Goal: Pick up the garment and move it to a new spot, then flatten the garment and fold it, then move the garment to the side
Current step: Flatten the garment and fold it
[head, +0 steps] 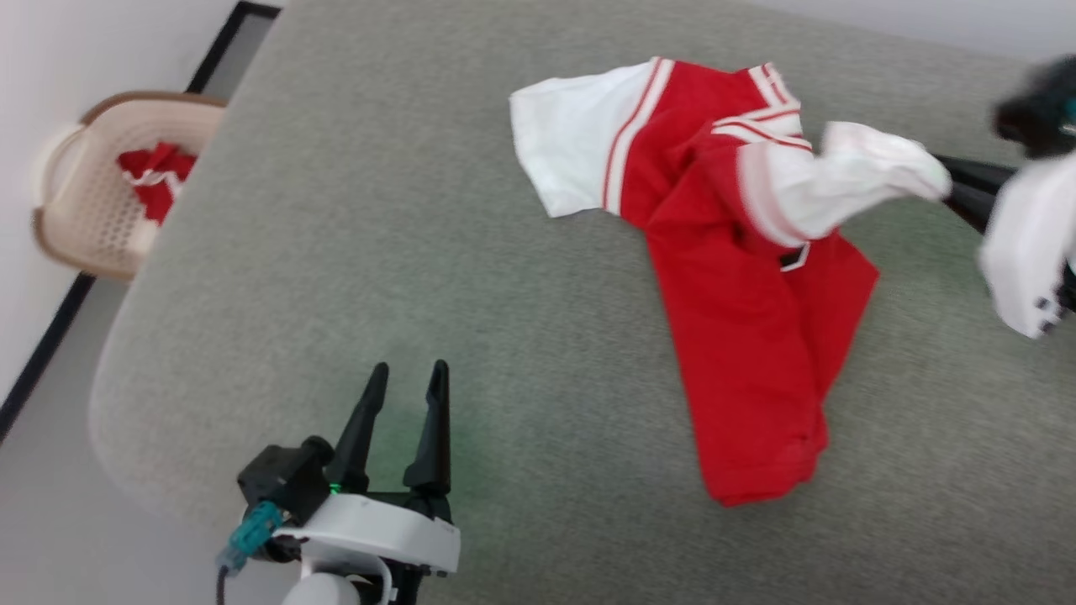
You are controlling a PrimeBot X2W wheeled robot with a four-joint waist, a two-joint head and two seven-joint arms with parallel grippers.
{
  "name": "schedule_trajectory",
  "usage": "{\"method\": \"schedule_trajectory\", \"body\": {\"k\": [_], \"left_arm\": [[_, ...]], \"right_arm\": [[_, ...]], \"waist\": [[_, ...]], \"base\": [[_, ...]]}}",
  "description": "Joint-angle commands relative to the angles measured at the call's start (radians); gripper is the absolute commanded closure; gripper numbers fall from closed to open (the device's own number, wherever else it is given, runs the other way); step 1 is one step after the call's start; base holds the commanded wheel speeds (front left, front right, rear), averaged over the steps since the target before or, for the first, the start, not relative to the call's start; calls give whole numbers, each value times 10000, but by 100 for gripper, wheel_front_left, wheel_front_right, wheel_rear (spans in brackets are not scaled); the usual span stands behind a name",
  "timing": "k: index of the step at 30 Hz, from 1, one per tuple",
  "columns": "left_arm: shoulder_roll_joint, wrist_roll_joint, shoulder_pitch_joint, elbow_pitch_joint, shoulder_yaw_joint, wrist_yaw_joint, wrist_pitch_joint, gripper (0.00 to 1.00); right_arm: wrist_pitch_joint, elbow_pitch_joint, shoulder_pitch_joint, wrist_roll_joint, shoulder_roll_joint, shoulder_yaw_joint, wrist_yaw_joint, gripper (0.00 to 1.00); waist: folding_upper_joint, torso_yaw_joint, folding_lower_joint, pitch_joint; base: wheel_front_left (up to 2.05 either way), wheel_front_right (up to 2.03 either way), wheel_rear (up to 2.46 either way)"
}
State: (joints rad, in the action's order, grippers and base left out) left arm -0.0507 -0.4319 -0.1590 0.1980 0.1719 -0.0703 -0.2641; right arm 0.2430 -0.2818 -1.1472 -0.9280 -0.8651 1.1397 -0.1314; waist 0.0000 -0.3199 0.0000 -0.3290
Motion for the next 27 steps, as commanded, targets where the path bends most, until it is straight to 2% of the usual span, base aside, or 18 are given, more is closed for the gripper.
{"method": "schedule_trajectory", "body": {"k": [1,6,12,16,22,27], "left_arm": [[-1,66,78,-60,-71,-26,0,0],[-2,371,133,-148,-372,-118,-2,0],[-4,690,-9,-129,-529,-270,-2,0],[-2,836,-106,-159,-621,-317,0,0],[-3,1081,-157,-167,-778,-405,0,0],[-2,1226,-182,-136,-878,-476,0,0]], "right_arm": [[-140,-64,309,-160,-110,-229,15,100],[-940,-909,2301,-1384,-475,-1821,15,100],[-1697,-2247,4170,-2861,26,-3851,15,100],[-2201,-3070,4915,-2896,311,-4725,15,100],[-2917,-4177,5451,-2269,512,-5824,15,100],[-2986,-4762,5568,-1540,780,-6360,15,100]], "waist": [[0,549,0,213],[0,1332,0,264],[0,1960,0,188],[0,2155,0,84],[0,2290,0,-20],[0,2364,0,-24]], "base": [[0,0,0],[0,0,0],[0,0,0],[0,0,0],[0,0,0],[0,0,0]]}}
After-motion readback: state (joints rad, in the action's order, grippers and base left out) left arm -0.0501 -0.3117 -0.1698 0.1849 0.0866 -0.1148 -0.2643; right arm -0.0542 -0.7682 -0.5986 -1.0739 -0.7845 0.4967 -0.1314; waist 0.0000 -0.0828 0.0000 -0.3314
